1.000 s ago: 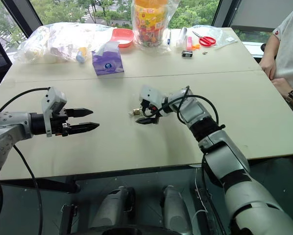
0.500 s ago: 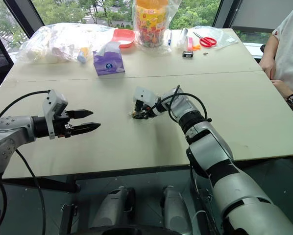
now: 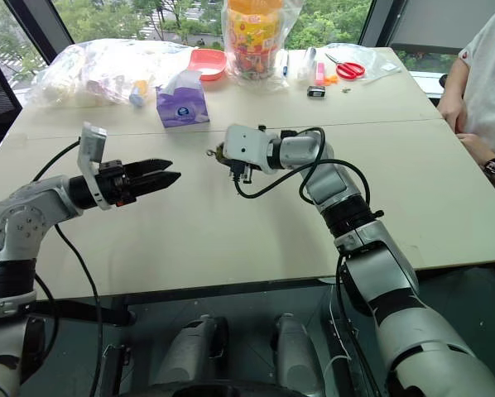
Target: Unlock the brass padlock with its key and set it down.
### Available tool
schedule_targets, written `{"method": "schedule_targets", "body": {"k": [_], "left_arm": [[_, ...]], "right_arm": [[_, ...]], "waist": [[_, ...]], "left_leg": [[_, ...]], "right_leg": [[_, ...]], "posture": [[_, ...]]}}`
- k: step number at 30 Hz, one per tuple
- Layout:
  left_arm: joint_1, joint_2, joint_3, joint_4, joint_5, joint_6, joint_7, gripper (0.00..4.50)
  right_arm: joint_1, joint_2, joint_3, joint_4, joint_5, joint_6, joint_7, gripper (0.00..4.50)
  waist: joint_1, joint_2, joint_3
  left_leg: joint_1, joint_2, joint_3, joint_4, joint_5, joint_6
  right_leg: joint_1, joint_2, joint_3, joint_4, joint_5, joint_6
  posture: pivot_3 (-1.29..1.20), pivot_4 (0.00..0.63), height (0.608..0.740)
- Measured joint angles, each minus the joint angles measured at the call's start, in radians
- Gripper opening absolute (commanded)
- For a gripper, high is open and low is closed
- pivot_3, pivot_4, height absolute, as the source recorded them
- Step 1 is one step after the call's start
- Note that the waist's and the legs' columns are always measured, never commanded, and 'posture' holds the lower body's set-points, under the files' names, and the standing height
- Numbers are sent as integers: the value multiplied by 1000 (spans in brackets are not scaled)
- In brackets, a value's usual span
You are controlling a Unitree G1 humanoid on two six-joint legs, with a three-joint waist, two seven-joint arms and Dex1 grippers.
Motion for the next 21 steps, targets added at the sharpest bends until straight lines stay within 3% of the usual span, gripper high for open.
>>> {"method": "schedule_targets", "body": {"k": [10, 13, 16, 21], "left_arm": [[-139, -69, -29, 196, 20, -32, -75, 3443], [-161, -83, -47, 228, 38, -46, -98, 2615], [-175, -103, -56, 262, 56, -60, -106, 1279], [-180, -117, -61, 273, 70, -71, -113, 1279]], "right_arm": [[55, -9, 1, -175, -16, 114, -37, 700], [57, -9, 0, -187, -16, 134, -46, 701], [63, -10, 1, -213, -15, 148, -46, 701], [69, -10, 1, -252, -13, 174, -43, 701]], "waist": [[3, 0, 0], [3, 0, 0], [2, 0, 0], [2, 0, 0]], "left_leg": [[0, 0, 0, 1, 0, 0], [0, 0, 0, 1, 0, 0], [0, 0, 0, 1, 0, 0], [0, 0, 0, 1, 0, 0]], "right_leg": [[1, 0, 0, 0, 0, 0], [1, 0, 0, 0, 0, 0], [1, 0, 0, 0, 0, 0], [0, 0, 0, 0, 0, 0]], "posture": [[0, 150, 740], [0, 150, 740], [0, 150, 740], [0, 150, 740]]}}
